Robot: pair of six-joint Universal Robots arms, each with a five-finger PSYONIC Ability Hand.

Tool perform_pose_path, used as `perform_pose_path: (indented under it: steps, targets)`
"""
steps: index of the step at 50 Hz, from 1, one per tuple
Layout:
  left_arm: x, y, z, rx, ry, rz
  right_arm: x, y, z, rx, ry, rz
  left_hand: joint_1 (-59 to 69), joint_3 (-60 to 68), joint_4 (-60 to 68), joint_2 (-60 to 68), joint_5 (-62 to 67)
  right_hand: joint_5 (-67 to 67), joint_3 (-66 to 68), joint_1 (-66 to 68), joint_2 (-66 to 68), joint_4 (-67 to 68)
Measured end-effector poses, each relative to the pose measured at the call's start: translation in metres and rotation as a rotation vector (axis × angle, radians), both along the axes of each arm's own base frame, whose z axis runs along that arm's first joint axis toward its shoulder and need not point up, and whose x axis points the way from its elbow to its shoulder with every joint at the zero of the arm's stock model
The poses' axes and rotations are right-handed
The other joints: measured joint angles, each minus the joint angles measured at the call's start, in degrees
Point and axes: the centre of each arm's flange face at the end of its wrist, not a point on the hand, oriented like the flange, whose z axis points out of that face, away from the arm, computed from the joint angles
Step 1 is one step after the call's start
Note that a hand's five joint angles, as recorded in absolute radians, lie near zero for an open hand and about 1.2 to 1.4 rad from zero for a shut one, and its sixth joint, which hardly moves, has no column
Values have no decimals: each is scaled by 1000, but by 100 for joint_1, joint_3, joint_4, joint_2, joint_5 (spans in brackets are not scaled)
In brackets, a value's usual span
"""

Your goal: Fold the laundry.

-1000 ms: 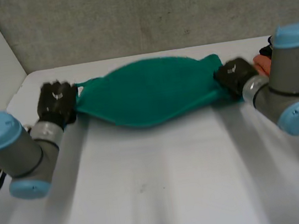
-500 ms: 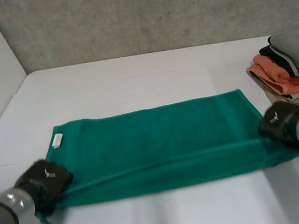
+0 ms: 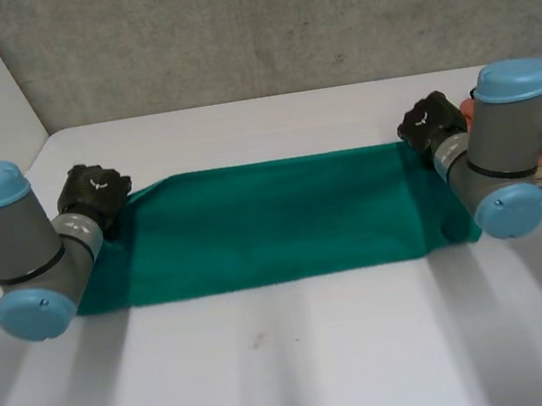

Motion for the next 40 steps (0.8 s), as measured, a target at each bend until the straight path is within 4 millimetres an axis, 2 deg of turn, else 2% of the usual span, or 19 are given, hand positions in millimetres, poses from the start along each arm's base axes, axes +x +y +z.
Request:
perform_pose_path:
  steps: [10, 12, 14, 15, 16, 18, 20, 22, 24, 27, 30, 33, 40]
  targets:
    - [-6, -21, -16, -26, -1, -6, 11, -24, -19, -67, -17, 7, 0, 0, 0, 0, 0, 0, 0, 0, 0, 0]
    - [-7, -25, -12, -49, 5, -6, 14, -28, -15, -91, -27, 8, 0, 0, 0, 0, 0, 0, 0, 0, 0, 0]
    - [-9, -35, 0, -120, 27, -4, 18, -36, 2, -167, -63, 9, 0, 0, 0, 0, 0, 1, 0, 0, 0, 1]
    - [-9, -35, 0, -120, 27, -4, 18, -36, 2, -167, -63, 9, 0, 0, 0, 0, 0, 1, 0, 0, 0, 1]
    - [-11, -46, 19, -220, 60, -3, 21, -46, 31, -275, -120, 6, 0, 1, 1, 1, 0, 1, 0, 0, 0, 3]
    - [-12, -58, 48, -353, 114, 0, 24, -54, 70, -407, -203, 2, 0, 2, 1, 2, 0, 1, 0, 0, 0, 4]
    - [-13, -66, 80, -487, 178, 0, 23, -57, 107, -517, -282, -2, 0, 2, 1, 2, 0, 2, 0, 0, 0, 4]
    - [-11, -70, 122, -640, 267, -5, 19, -54, 154, -639, -382, -2, 0, 2, 2, 2, 0, 1, 0, 0, 0, 5]
    - [-6, -68, 161, -771, 363, -16, 15, -47, 189, -716, -460, 2, 0, 2, 2, 3, 0, 2, 0, 0, 0, 5]
    - [4, -64, 196, -872, 462, -31, 9, -36, 219, -766, -532, 10, 0, 2, 2, 3, 0, 2, 0, 0, 0, 5]
    - [10, -62, 208, -887, 507, -36, 7, -29, 227, -753, -553, 12, 0, 2, 2, 3, 0, 2, 0, 0, 0, 5]
    - [13, -62, 201, -836, 516, -32, 5, -24, 219, -693, -540, 6, 0, 2, 2, 3, 0, 2, 0, 0, 0, 5]
    - [10, -61, 146, -621, 461, -39, 4, -19, 168, -492, -459, 12, 0, 2, 3, 6, 0, 2, 0, 0, 0, 5]
